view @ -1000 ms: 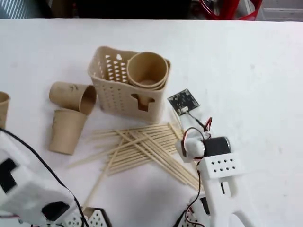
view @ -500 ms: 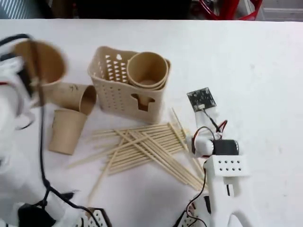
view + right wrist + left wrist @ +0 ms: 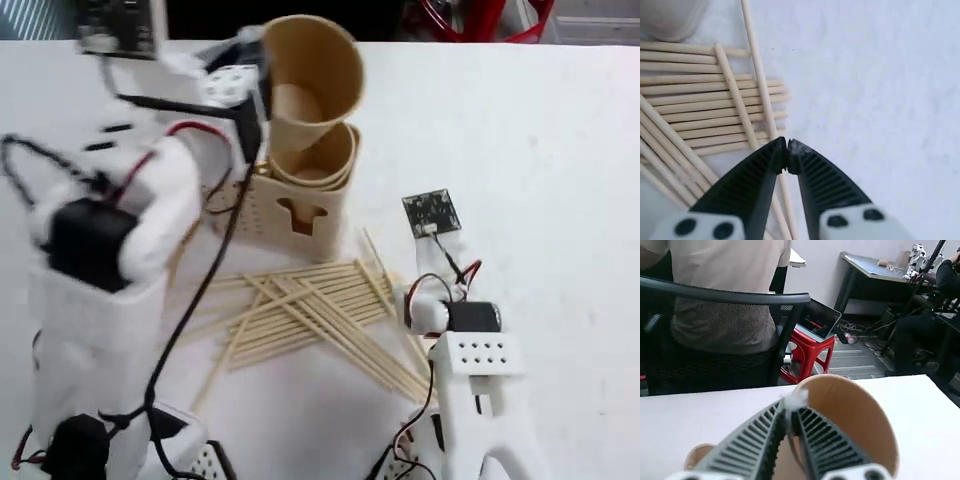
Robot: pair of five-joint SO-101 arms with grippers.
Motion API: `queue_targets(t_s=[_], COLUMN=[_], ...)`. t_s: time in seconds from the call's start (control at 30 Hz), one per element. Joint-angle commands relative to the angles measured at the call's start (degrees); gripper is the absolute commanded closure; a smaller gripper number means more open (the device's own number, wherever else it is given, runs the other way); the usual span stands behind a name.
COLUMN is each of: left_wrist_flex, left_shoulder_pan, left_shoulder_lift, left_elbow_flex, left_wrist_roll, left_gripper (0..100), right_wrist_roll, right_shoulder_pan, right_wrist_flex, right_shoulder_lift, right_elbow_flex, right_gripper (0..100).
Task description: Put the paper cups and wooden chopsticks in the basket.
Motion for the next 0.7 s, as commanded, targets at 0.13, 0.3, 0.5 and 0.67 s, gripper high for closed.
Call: queue_targets(t_s=[0.13, 0.3, 0.5, 0.67], left_wrist_flex=[-10.9, -14.3, -14.0, -13.8], left_shoulder_pan=[0.7, 1.1, 0.7, 0.7], left_shoulder_lift=[-0.9, -0.9, -1.0, -1.0], left_elbow_flex=[14.6, 20.6, 20.8, 21.2], left_wrist_roll=[0.7, 0.8, 0.7, 0.4], left_gripper=[98, 97, 95, 82], right_wrist_roll=[-0.6, -0.6, -0.6, -0.6], right_shoulder_pan=[0.4, 0.4, 0.4, 0.4], right_wrist_flex=[-0.8, -0.8, -0.8, -0.8], right_shoulder_lift=[-1.1, -1.1, -1.1, -1.1], right_elbow_flex=[-0.3, -0.3, -0.3, -0.3], right_gripper=[98.1, 98.1, 98.1, 98.1])
